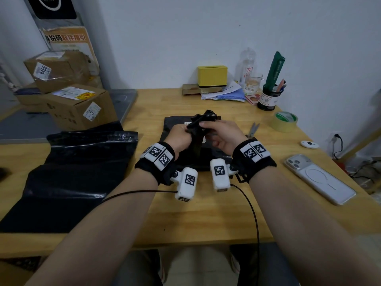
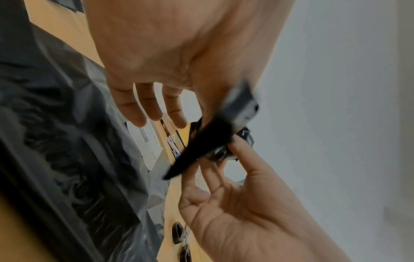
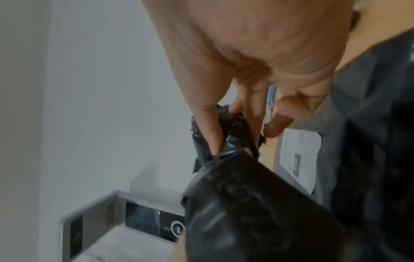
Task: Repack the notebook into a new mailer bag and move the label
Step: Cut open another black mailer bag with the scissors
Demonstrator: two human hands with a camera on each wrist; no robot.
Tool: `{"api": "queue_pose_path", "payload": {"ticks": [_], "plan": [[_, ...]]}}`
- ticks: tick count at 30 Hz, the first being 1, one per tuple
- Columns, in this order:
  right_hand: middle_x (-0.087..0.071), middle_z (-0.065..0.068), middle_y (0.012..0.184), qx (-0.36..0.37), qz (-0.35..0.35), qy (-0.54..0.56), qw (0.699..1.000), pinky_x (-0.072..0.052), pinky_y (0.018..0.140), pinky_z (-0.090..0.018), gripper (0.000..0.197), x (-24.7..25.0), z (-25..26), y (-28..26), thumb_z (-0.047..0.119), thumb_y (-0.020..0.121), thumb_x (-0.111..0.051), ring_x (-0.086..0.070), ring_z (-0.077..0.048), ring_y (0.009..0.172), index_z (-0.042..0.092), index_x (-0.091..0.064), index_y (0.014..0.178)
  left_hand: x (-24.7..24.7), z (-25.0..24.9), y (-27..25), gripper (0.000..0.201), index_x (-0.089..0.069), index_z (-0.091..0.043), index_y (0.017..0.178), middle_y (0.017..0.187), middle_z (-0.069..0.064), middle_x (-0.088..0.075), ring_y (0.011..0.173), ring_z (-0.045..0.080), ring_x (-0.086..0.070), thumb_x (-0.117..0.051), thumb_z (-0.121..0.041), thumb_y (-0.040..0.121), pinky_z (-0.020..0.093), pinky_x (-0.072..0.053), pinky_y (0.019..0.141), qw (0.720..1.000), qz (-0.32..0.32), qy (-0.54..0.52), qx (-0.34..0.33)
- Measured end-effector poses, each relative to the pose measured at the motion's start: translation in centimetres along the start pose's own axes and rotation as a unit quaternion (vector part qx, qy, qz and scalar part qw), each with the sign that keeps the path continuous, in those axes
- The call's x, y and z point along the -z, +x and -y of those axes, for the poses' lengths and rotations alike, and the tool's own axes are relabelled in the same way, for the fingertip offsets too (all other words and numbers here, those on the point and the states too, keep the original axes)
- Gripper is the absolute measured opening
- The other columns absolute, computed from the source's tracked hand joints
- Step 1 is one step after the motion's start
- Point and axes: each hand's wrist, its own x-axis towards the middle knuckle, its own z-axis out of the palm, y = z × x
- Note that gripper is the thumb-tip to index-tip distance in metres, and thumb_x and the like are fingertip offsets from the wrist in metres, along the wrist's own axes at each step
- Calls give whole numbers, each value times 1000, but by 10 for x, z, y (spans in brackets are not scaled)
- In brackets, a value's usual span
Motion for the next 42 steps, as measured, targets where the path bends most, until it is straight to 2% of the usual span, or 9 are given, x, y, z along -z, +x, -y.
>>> {"api": "queue_pose_path", "payload": {"ticks": [5, 7, 9, 12, 17, 21, 27, 32, 42], "plan": [[-62, -10, 89, -5, -98, 61, 993, -27, 41, -25, 23, 5, 2, 6, 16, 80, -84, -45, -13, 55, 9, -66, 93, 12, -11, -6, 18, -77, -19, 101, 92, -1, -71, 85, 18, -63, -63, -14, 91, 31, -53, 77, 999, -34, -23, 26], [-64, -8, 89, 22, -142, 81, 986, -27, 40, -24, 25, 10, 7, 6, 15, 82, -83, -47, -13, 55, 9, -63, 96, 22, -16, -13, 16, -75, -18, 101, 89, -4, -64, 74, 14, -52, -68, -23, 87, 27, -42, 63, 995, -86, -17, 54], [-68, -5, 93, 37, -154, 98, 982, -27, 37, -22, 29, 12, 8, 4, 15, 83, -83, -51, -12, 56, 13, -60, 100, 28, -17, -20, 24, -74, -13, 95, 80, -4, -57, 61, 12, -44, -70, -34, 85, 24, -30, 51, 995, -38, -7, 88], [-73, -5, 97, 38, -120, 114, 986, -30, 41, -24, 35, 6, 7, -6, 15, 83, -83, -59, -14, 61, 18, -58, 106, 22, -19, -34, 39, -79, -16, 102, 81, -11, -69, 59, 7, -51, -67, -50, 87, 23, -29, 52, 989, 88, -35, 113], [-63, -3, 74, 21, -32, 149, 988, -33, 43, -22, 28, -1, -2, -30, 7, 87, -77, -48, -11, 53, 15, -64, 110, 9, -17, -38, 34, -72, -16, 111, 100, 0, -75, 80, 15, -64, -74, -40, 86, 25, -41, 59, 989, -37, -132, 49], [-60, -1, 71, 20, -37, 144, 989, -34, 41, -20, 21, 0, -15, -51, 9, 86, -79, -42, -8, 49, 17, -60, 91, 8, -12, -56, 28, -73, -9, 113, 103, 9, -76, 91, 23, -69, -74, -22, 88, 26, -51, 67, 989, -17, -150, 3], [-63, 1, 67, 47, -37, 140, 988, -29, 36, -20, 25, 3, -17, -80, 6, 88, -76, -35, -7, 43, 19, -55, 83, 12, 0, -85, 16, -76, -15, 91, 83, 7, -67, 67, 16, -53, -83, -22, 78, 24, -34, 51, 996, 14, -87, 21], [-66, 5, 66, 28, 24, 128, 991, -28, 35, -19, 24, 2, -34, -100, 12, 94, -70, -31, -5, 43, 10, -67, 118, 11, 8, -107, 17, -75, -16, 102, 55, -7, -56, 40, 4, -34, -76, -14, 86, 15, -21, 35, 998, -47, -42, -17], [-65, -8, 90, -15, 53, 119, 991, -53, 52, -23, 5, 24, -69, -150, 5, 97, -64, -49, -10, 52, 3, -67, 100, -8, 18, -153, 13, -79, -16, 98, 76, 1, -70, 55, 7, -50, -76, -20, 86, 16, -26, 36, 997, -50, -29, -56]]}}
